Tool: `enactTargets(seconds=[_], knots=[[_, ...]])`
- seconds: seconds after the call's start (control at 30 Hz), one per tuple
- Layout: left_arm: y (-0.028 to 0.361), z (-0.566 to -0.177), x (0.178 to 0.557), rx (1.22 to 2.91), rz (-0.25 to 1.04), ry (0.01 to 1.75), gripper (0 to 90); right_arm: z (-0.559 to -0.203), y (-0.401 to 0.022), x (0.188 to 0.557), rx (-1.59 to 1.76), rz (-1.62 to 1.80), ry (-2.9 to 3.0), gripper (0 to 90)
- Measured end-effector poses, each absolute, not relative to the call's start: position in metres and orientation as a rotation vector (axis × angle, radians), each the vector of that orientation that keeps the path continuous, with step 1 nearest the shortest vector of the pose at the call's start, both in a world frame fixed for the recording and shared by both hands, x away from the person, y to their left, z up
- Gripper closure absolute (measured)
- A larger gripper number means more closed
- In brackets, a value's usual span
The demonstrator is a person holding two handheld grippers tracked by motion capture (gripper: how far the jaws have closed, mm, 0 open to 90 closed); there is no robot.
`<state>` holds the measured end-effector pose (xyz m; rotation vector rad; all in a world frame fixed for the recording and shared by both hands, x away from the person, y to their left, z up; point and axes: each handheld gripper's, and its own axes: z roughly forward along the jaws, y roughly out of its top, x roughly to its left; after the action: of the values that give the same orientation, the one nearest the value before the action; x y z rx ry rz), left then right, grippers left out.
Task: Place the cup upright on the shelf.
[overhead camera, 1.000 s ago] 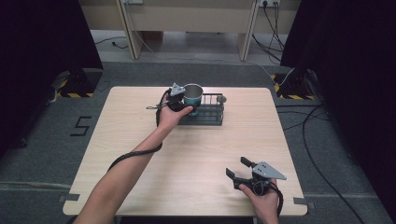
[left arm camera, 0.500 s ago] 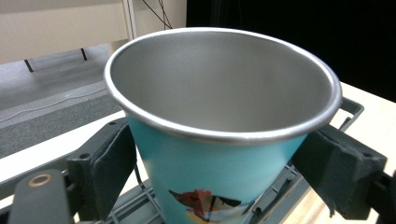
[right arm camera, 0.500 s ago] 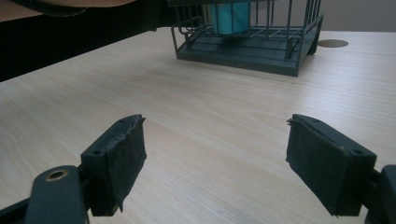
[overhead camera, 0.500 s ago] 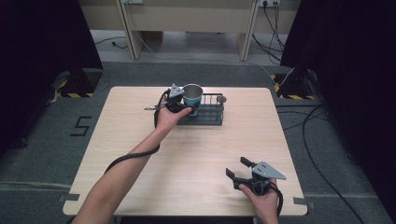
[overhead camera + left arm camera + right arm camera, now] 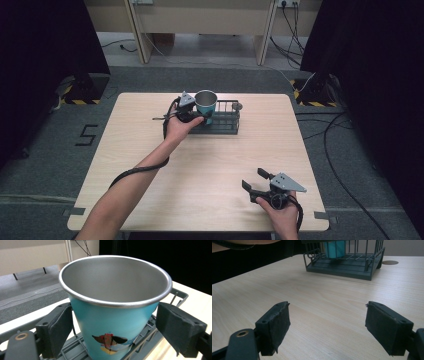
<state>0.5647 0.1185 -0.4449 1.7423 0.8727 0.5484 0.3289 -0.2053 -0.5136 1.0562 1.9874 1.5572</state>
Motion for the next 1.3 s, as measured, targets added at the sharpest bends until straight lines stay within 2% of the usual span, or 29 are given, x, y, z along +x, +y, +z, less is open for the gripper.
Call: enactTargets(seconds=[0.77, 1.3], knots=[[0.128, -0.437, 0.546, 1.727, 0.552, 0.859, 14.2, -0.514, -0.205, 0.329, 1.057, 1.553, 1.987, 20.4], [0.152, -0.425, 0.52, 1.72, 0.587, 0.824, 14.2, -0.513, -0.204, 0.328, 1.054, 1.548, 1.988, 20.3]])
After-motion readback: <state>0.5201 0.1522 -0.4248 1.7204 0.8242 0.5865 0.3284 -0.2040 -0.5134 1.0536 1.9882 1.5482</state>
